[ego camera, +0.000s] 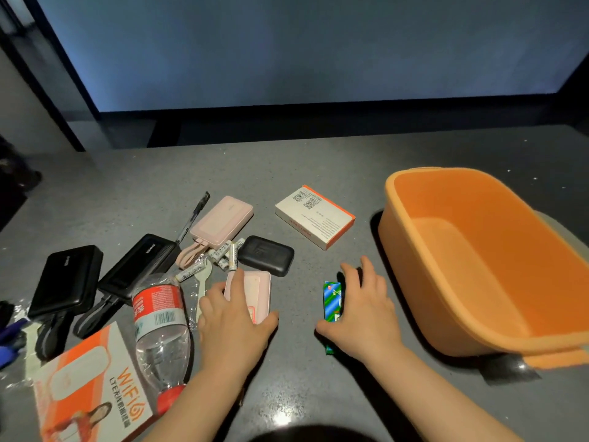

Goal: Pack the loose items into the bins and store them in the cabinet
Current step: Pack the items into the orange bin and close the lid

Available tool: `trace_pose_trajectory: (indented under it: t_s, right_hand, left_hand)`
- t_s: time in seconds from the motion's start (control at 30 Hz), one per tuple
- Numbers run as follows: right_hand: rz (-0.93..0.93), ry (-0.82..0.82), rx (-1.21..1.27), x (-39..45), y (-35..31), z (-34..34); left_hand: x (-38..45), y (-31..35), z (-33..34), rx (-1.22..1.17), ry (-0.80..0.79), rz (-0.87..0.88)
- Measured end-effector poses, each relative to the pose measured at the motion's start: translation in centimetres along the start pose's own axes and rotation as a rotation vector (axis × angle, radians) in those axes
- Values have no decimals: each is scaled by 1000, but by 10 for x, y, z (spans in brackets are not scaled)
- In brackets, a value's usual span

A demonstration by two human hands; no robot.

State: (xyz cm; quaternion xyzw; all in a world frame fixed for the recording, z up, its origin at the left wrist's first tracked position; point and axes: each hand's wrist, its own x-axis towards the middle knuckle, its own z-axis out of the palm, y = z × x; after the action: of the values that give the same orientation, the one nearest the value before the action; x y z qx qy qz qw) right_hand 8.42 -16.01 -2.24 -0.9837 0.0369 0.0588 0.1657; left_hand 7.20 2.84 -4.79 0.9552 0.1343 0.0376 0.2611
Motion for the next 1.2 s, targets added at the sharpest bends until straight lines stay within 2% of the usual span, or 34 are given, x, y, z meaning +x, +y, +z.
trace_pose_trajectory:
  t_s: [0.07,0.17,0.27,0.33,0.47,0.6,0.67,0.73,0.87,1.07,1.2]
  right_hand:
    - [24,16,-29,-2,2,1]
    - [28,24,58,-6,0,2]
    - [-64,100,170,-11,-6,-17]
    - [-164,184,239,-15,-11,-43]
    - [-290,353,318,-21,-2,-109]
    - [-205,468,333,3,57,-158]
    - [-79,382,230,26,97,-165]
    - [14,216,113,51,133,-161]
    - [46,-27,-27,98,162,-147]
    - [59,-82,-175,151,165,-126]
    - [70,-118,-139,157,175,-113]
  left_hand:
    - [0,0,-1,-20,-8,17]
    - [0,0,-3,-65,-37,56]
    - [0,5,-7,-168,-80,52]
    - [1,16,-14,-243,-49,59]
    - [6,65,-33,-332,58,169]
    - [9,126,-40,-394,86,287]
    - [6,154,-31,-434,91,295]
    - [2,179,-21,-473,86,292]
    - [3,218,-2,-496,69,314]
    - [12,245,10,-451,117,313]
    - [18,252,18,-422,75,321]
